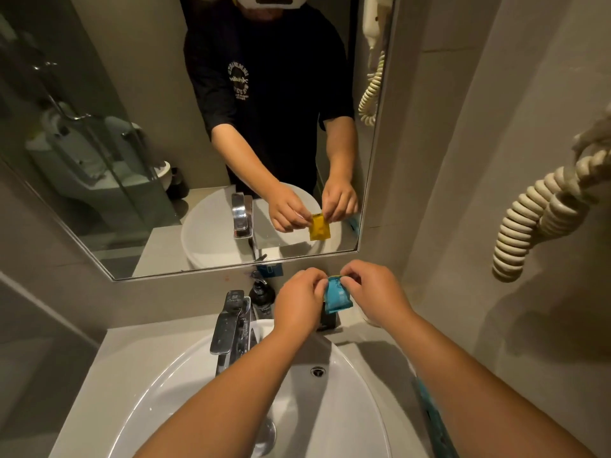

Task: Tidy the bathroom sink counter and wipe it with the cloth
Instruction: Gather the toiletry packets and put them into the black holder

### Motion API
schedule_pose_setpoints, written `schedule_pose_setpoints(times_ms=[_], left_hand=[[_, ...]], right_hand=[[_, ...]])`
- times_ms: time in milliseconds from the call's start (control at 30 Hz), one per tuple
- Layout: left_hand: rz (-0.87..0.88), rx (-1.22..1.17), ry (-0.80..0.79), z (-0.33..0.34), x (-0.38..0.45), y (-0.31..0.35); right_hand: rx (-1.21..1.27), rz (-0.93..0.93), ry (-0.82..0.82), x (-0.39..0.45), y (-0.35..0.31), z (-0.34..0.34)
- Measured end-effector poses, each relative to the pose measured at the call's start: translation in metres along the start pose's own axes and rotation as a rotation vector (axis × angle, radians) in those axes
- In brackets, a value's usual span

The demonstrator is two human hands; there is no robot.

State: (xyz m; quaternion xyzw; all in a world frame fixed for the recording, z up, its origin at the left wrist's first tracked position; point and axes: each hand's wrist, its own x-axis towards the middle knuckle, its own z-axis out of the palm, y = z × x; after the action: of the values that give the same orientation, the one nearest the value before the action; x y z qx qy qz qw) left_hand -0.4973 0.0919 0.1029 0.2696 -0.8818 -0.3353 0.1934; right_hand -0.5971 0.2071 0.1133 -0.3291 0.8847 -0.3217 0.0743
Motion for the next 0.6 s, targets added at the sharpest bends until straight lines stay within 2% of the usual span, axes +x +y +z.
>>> schedule_pose_setpoints(times_ms=[133,333,467,600], left_hand=[[-0.225,-0.203,0.079,0.006,0.015,-0.008],[-0.318,-0.242,0.100,0.030,0.038,-0.031],[-0.305,-0.140,0.111,0.045,0.048,-0.046],[-0.303,0.028,0.081,0.058,0.050,-0.061]], right_hand=[[0.163,0.098,0.034,0.019,-0.005,0.021],[0.271,0.199,0.069,0.042,0.009,0.059],[0.266,0.236,0.052,0.055,0.019,0.076],[0.133,0.254,-0.018,0.063,0.029,0.088]])
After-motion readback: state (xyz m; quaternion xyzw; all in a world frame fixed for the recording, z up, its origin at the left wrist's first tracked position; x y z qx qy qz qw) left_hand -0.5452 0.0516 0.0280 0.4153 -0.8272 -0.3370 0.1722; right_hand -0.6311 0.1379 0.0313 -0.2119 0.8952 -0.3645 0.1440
